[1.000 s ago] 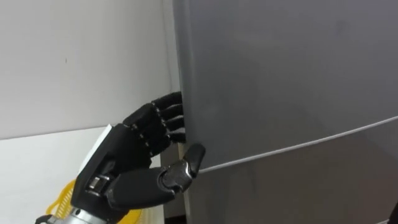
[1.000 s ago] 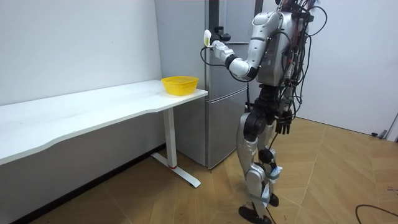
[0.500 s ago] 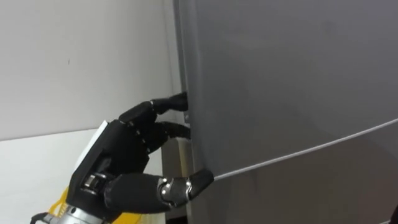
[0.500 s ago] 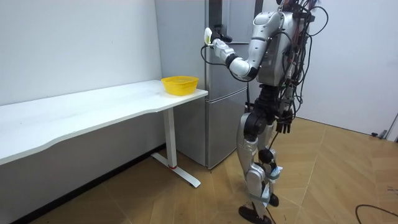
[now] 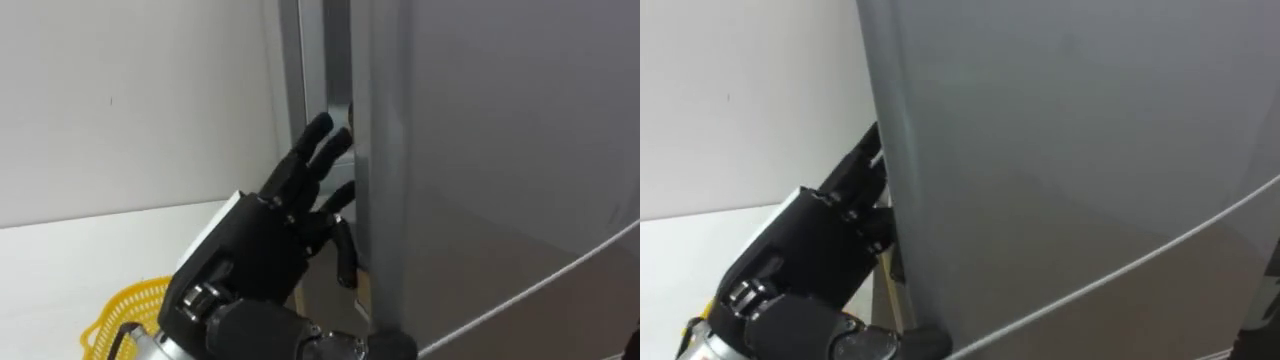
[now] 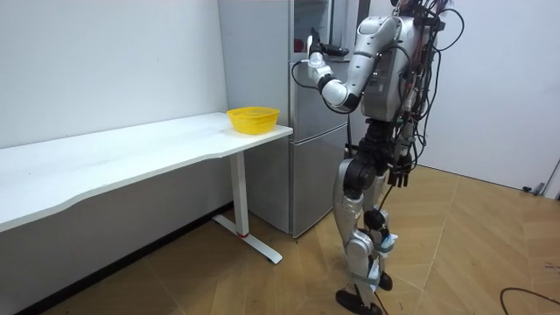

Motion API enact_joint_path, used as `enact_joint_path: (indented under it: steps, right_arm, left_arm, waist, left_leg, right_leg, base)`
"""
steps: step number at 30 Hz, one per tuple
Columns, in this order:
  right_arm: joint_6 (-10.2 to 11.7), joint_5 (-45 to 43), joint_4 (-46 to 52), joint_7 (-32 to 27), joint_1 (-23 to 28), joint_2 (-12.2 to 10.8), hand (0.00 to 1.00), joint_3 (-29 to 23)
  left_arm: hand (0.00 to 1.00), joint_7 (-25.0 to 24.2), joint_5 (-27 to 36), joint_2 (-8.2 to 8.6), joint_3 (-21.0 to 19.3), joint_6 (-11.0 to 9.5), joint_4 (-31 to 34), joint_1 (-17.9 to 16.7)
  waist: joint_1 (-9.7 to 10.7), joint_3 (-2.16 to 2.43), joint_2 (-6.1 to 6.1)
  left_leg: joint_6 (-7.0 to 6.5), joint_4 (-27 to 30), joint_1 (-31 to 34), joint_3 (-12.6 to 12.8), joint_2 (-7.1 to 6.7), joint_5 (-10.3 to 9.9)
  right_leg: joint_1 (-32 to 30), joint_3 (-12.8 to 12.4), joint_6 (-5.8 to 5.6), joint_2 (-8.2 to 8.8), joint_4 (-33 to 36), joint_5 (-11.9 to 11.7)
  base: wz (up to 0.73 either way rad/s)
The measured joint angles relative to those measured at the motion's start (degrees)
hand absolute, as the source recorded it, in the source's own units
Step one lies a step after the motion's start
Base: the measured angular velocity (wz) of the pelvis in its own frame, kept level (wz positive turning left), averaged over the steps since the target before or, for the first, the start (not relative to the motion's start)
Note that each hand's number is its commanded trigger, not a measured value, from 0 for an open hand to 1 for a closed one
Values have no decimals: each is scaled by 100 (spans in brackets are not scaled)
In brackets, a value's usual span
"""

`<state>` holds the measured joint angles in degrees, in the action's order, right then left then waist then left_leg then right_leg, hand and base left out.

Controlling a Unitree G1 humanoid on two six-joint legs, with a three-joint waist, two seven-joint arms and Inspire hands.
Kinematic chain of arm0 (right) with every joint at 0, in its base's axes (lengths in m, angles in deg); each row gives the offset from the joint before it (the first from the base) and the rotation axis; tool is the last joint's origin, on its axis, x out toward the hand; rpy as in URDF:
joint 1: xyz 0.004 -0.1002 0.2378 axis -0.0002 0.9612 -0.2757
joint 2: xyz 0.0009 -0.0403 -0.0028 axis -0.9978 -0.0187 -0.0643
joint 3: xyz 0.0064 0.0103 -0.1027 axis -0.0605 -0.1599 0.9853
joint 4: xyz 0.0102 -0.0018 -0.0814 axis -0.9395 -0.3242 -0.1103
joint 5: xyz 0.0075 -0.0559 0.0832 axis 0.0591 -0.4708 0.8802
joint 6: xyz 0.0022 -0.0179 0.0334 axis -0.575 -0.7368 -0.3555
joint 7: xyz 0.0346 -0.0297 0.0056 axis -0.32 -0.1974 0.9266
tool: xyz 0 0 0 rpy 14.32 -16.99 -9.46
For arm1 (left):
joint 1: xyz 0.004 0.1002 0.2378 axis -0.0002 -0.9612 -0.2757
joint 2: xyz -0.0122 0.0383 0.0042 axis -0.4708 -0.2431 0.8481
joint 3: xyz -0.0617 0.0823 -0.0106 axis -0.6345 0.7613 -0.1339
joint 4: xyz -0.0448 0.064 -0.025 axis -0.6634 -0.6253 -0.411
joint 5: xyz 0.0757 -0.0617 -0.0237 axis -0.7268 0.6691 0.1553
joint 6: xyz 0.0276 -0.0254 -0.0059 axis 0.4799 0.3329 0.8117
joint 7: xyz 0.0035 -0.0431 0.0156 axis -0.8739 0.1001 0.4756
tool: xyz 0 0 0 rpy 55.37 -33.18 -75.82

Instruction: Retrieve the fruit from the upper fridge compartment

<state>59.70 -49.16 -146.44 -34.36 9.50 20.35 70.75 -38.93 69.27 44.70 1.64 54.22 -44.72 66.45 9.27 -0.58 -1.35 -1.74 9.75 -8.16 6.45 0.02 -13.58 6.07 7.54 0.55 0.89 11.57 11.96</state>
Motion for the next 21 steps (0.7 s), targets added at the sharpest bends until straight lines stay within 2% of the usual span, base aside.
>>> enact_joint_path:
  steps: [9, 21]
  right_arm:
    - [-1, -3, 24, 2, -2, 0, 0, -3]
    - [0, -2, 42, 2, 10, 0, 0, 0]
  left_arm:
    - [0, -326, 11, 33, 86, 0, 7, 96]
    - [0, -376, 10, 51, 101, 0, 7, 96]
  waist:
    - [0, -6, 23]
    - [35, 22, 35]
  left_leg:
    - [0, -1, -8, 80, 5, 0]
    - [0, 0, -35, 143, 11, 0]
  right_leg:
    - [-10, -50, 0, -7, 1, 0]
    - [-32, -128, 1, -13, 16, -5]
  base:
    - [-3]
    - [-2]
